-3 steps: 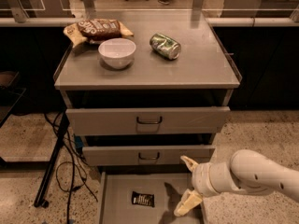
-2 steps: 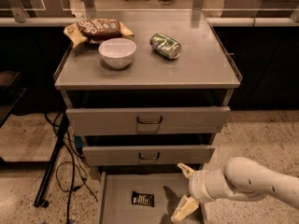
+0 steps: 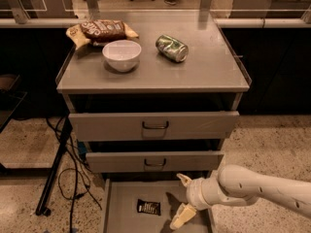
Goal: Pick rxbar chocolate from bottom drawer and place on counter
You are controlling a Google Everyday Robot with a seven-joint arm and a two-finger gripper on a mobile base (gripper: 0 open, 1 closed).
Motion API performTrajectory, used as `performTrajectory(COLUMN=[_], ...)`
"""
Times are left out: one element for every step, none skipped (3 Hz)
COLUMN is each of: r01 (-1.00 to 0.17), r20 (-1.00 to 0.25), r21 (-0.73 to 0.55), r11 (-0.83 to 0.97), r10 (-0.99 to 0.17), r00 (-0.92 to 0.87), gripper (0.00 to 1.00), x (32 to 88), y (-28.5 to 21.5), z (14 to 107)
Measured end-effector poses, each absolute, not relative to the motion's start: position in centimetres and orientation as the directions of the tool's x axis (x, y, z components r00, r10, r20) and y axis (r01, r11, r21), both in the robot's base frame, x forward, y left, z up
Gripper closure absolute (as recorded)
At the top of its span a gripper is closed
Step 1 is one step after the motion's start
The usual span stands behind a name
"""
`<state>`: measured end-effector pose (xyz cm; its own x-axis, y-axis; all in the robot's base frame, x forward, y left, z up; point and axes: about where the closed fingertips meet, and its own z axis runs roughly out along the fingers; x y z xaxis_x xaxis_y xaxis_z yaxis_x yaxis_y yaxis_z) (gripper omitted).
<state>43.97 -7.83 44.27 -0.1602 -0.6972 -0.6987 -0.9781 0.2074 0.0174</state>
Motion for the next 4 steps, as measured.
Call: performTrajectory(r01=[-0.975,-0.974,-0.979,-0.980], r20=[-0.696,-0.689,-0.683,-0.687], r21=[0.038,0.055,0.060,0.062], r11=[0.220,0.221,0.195,0.190], r10=[-0.694,-0.698,-0.707,-0.704], r00=[-0.184,-0.197,-0.183,-0.180], gripper=[0.00,0.00,0.00,0.00], x=[45.5,47.1,48.7,48.1], y=[-7.6,-6.9,-5.5,-5.0], z=[42.1,39.5,34.6,34.4])
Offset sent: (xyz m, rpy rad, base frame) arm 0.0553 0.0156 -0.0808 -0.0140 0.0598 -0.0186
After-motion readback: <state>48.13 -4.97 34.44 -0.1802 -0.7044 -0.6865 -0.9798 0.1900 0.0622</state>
